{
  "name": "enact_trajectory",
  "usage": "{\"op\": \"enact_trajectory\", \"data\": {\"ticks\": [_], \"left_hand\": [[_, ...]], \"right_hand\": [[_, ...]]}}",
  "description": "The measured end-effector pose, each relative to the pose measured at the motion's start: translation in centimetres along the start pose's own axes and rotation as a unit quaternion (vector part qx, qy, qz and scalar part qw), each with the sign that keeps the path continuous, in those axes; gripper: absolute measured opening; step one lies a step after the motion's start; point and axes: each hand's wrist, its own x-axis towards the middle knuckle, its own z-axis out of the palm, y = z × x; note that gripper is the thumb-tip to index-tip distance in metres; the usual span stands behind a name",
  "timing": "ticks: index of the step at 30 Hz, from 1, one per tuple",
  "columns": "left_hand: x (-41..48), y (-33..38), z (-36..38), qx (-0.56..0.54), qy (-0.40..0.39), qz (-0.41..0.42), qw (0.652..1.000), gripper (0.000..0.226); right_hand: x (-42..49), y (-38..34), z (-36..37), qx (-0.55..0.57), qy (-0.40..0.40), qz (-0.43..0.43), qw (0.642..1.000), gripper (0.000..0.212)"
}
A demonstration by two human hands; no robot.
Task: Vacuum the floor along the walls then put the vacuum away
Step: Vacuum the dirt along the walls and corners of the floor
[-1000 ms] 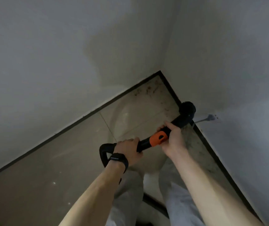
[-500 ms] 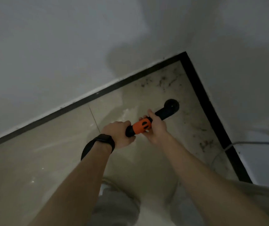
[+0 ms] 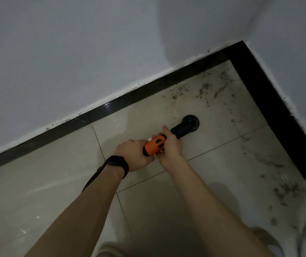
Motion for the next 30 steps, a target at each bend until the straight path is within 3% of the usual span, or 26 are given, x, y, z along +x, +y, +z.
{"op": "enact_trajectory", "data": {"ticks": [5, 11, 17, 22, 30], "left_hand": [[0.5, 0.9, -0.6, -0.034, -0.053, -0.021, 0.998, 0.015], [0.1, -0.6, 0.0, -0.065, -0.024, -0.004, 0.998, 0.016], [-3.0, -2.6, 1.5, -0.163, -0.053, -0.060, 0.983, 0.024], [-3.7, -4.3, 2.1, -0.094, -0.063, -0.070, 0.991, 0.028], [-3.3, -4.4, 1.9, -0.053, 0.023, -0.043, 0.997, 0.019]], "right_hand": [[-0.3, -0.1, -0.4, -0.005, -0.014, -0.010, 1.000, 0.045], [-0.5, 1.0, 0.5, 0.055, -0.018, -0.012, 0.998, 0.013], [-1.8, 2.7, 0.9, 0.036, -0.073, 0.010, 0.997, 0.012], [-1.2, 3.4, 1.1, 0.017, -0.076, -0.009, 0.997, 0.011], [-0.9, 4.7, 2.2, -0.024, -0.084, -0.064, 0.994, 0.023]]}}
